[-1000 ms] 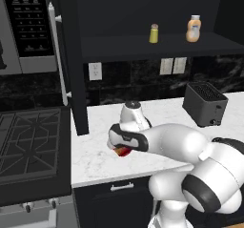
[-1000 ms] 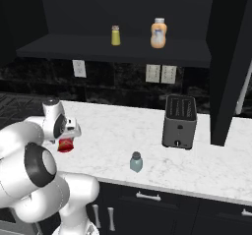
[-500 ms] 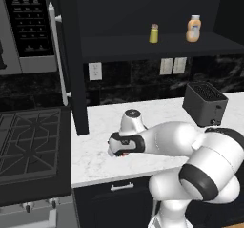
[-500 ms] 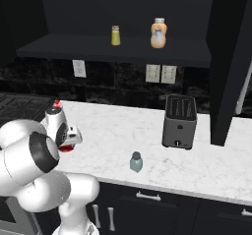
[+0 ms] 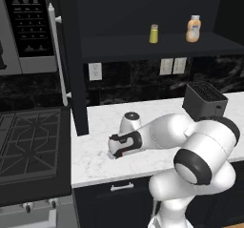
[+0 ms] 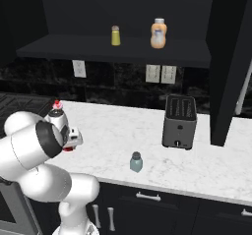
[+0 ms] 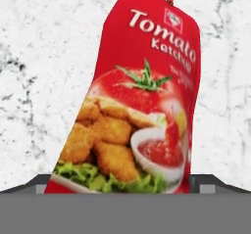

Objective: Put the shaker and condiment bottle from the counter next to their counterparts in the cabinet.

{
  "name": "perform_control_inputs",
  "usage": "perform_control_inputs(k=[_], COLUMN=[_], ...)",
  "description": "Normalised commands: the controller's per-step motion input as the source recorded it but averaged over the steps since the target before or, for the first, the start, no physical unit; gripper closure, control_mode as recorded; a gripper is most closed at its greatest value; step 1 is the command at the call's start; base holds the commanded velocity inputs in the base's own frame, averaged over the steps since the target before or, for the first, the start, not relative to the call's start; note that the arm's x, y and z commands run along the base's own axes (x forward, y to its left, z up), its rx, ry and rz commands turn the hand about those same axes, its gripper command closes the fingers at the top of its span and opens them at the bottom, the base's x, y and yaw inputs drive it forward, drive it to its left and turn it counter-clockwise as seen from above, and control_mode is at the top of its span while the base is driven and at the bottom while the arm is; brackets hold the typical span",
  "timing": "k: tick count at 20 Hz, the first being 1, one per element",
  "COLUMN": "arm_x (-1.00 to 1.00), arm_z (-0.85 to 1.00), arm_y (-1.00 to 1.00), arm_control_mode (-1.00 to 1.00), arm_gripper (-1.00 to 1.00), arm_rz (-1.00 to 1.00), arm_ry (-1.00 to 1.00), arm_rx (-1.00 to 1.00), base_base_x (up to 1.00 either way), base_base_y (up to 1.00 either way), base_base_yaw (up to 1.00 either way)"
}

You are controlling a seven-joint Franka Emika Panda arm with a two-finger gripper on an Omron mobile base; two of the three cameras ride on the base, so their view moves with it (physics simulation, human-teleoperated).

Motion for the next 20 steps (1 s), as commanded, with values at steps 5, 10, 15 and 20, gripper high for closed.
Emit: perform_control_inputs(k=[5, 10, 15, 20], arm_x=[0.13, 0.02, -0.08, -0.26], arm_z=[-0.07, 0.00, 0.07, 0.27], arm_y=[0.10, 0.00, -0.10, -0.05], arm_control_mode=[-1.00, -1.00, -1.00, -1.00], arm_gripper=[1.00, 1.00, 1.00, 1.00], arm_rz=[0.00, 0.00, 0.00, 0.00], arm_ry=[0.01, 0.00, -0.07, -0.11], arm_rx=[0.00, 0.00, 0.01, 0.01], base_base_x=[0.00, 0.00, 0.00, 0.00], base_base_y=[0.00, 0.00, 0.00, 0.00], base_base_yaw=[0.00, 0.00, 0.00, 0.00])
